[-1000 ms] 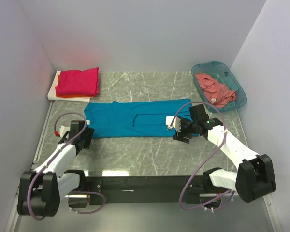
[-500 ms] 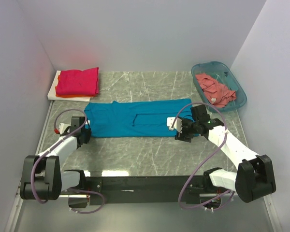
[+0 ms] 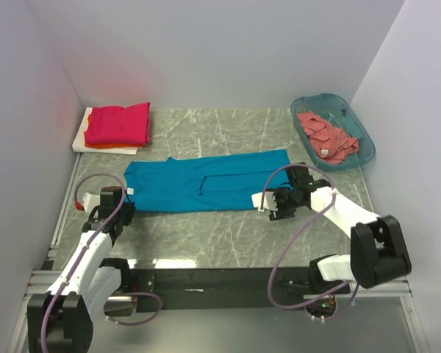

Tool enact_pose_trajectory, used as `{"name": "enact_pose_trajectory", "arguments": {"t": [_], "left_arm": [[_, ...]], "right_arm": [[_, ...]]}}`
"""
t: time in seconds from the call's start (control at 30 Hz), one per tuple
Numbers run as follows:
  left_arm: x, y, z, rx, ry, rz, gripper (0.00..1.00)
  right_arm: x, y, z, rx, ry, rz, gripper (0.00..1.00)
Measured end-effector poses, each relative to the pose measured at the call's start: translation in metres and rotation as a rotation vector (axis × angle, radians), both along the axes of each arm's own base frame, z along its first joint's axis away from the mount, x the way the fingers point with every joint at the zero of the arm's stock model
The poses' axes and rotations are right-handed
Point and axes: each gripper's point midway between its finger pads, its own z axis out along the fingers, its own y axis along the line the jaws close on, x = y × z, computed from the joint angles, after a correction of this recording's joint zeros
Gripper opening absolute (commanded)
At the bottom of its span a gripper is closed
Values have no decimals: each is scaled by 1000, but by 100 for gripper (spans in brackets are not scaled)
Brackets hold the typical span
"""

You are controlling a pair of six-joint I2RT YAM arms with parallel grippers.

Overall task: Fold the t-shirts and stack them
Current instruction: Fold the tshirt

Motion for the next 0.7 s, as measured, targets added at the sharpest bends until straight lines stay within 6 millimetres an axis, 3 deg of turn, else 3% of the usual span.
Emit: {"name": "enact_pose_trajectory", "arguments": {"t": [0.17,0.33,0.43,0.57,0.7], "left_arm": [[-11,0,-16,5,60,-9,0],[-14,-1,-20,5,75,-20,0],[-14,-2,-20,1,75,-24,0],[-14,-3,-21,2,76,-32,0],[-15,-3,-25,4,87,-40,0]], "right_arm": [[5,-6,-18,-64,32,-10,57],[15,-12,-23,-118,0,-28,49],[24,-17,-28,-149,-18,-58,37],[32,-21,-31,-169,-32,-91,12],[32,-23,-31,-178,-32,-103,2]]}}
